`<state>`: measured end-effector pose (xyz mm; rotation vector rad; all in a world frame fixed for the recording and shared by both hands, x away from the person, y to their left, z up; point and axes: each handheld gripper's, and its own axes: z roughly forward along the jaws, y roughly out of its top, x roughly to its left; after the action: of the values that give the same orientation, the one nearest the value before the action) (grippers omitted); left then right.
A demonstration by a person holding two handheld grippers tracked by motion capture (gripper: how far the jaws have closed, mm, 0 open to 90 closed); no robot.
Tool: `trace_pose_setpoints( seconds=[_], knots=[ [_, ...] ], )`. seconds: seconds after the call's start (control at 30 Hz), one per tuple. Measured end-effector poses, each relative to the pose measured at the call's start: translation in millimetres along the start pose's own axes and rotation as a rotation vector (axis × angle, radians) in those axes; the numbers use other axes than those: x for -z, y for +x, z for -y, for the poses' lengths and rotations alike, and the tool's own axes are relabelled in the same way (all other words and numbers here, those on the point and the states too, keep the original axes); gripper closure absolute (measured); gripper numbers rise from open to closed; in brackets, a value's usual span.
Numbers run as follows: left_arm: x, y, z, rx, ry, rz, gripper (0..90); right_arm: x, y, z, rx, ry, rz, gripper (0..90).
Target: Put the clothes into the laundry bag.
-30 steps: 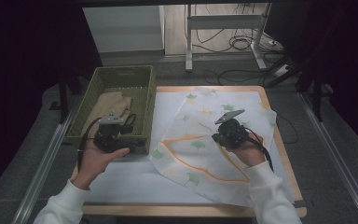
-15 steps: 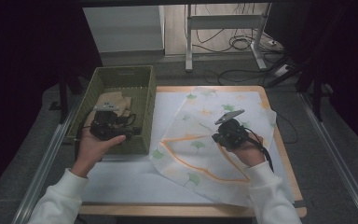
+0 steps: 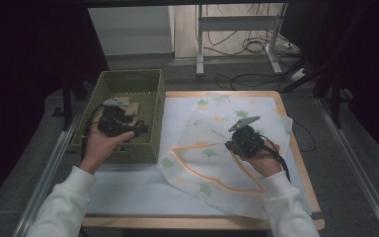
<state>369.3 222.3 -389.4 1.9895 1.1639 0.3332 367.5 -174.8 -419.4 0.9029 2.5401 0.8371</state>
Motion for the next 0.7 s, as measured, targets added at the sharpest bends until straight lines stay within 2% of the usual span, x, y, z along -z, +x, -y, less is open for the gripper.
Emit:
trace_pose_setpoints(
  seconds=[0.17,0.33,0.53,0.7],
  knots=[
    [-9.7,13.2,-5.1,0.032,0.029,-0.027,20.3,0.6,-0.9,0.2,-0.001,-0.001,0.0,86.5],
    [-20.9,21.8,-7.5,0.041,0.064,-0.052,19.7,0.3,-0.8,0.9,-0.001,0.002,0.0,86.5],
    [-26.6,31.7,-9.9,0.069,0.072,-0.062,18.5,0.6,-1.4,1.0,-0.001,0.0,0.002,86.5],
    [-30.2,39.8,-10.1,0.075,0.074,-0.079,17.6,0.5,-2.5,1.6,-0.004,0.002,0.001,86.5]
  ],
)
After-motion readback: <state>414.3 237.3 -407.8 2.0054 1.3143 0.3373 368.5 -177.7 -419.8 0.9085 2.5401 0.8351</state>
